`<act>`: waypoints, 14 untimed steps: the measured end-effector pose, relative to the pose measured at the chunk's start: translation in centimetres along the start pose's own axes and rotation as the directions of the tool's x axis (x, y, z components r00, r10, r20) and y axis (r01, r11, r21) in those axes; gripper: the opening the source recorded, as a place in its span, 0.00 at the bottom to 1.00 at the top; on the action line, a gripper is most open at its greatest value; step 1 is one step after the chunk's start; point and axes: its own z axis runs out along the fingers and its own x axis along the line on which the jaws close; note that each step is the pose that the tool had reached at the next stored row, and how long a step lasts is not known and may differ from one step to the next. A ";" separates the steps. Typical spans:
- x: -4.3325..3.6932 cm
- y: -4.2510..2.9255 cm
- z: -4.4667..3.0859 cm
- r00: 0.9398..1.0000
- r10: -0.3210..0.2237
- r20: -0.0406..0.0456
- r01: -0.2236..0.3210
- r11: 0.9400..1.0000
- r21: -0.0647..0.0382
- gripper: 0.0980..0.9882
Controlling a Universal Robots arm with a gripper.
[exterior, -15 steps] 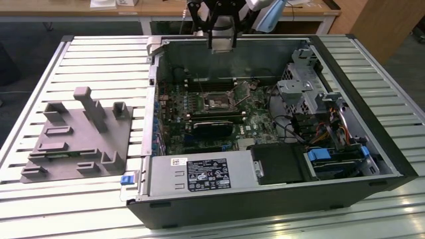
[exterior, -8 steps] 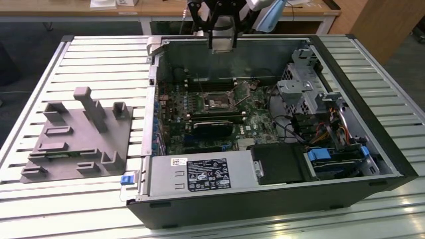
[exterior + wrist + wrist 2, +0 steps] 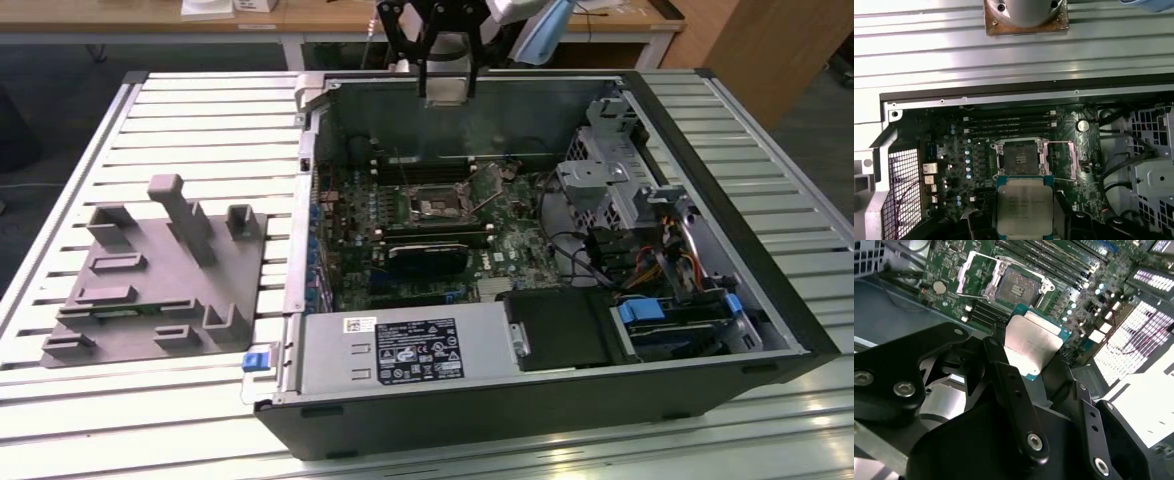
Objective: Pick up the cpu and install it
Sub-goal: 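Place the cpu into insertion slot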
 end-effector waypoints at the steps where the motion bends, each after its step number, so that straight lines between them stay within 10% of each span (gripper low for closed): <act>1: 0.00 0.00 0.02 1.000 0.017 0.001 -0.017 1.000 0.000 0.49; 14: 0.01 0.06 0.21 0.982 0.190 0.011 -0.190 0.982 0.001 0.49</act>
